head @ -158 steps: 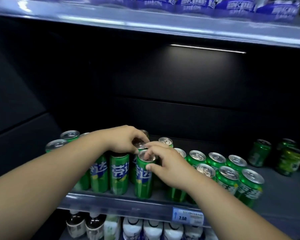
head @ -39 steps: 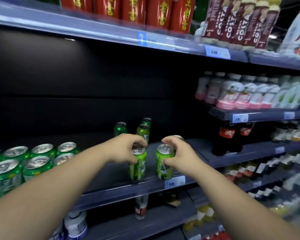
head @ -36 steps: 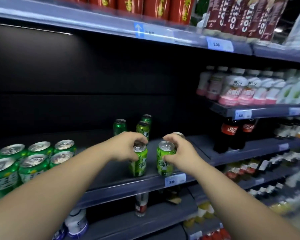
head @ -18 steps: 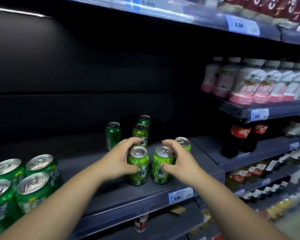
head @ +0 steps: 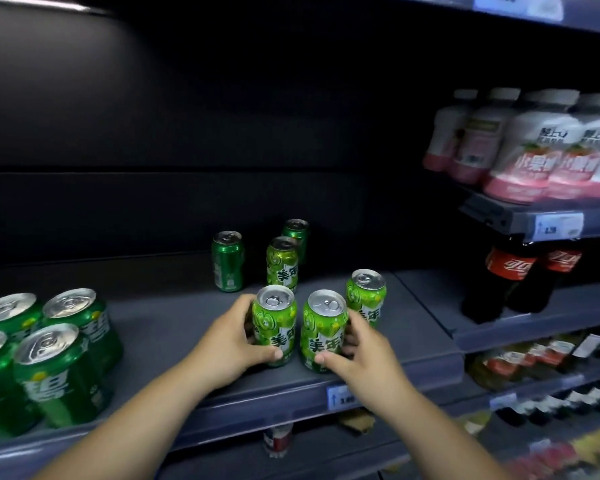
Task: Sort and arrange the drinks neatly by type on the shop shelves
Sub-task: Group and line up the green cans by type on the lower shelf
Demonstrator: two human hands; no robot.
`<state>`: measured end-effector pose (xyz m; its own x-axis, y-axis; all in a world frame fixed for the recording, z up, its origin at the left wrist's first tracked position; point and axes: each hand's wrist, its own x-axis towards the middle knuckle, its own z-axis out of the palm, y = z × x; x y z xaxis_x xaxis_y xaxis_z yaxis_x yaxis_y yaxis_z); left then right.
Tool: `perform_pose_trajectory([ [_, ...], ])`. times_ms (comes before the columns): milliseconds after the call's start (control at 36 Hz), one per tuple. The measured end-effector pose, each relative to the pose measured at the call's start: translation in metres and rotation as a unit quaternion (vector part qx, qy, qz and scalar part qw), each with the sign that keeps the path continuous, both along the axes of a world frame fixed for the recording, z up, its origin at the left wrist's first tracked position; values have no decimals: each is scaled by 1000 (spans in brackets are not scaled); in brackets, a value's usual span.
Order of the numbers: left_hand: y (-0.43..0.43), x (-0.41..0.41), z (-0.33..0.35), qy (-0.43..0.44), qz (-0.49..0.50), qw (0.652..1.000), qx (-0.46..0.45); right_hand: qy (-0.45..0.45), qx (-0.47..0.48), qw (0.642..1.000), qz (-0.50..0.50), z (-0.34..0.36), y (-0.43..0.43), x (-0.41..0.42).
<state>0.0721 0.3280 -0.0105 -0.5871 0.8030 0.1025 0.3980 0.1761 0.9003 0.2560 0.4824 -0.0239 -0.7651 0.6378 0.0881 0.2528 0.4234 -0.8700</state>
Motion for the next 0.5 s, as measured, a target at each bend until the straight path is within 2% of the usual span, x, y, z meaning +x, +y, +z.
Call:
perform_pose_trajectory([
  [361,31,59,-7,-59,38,997,30,49,-13,997,59,3,54,45],
  [500,43,83,-7,-52,61,996,36,57,27,995,80,11,87,66],
])
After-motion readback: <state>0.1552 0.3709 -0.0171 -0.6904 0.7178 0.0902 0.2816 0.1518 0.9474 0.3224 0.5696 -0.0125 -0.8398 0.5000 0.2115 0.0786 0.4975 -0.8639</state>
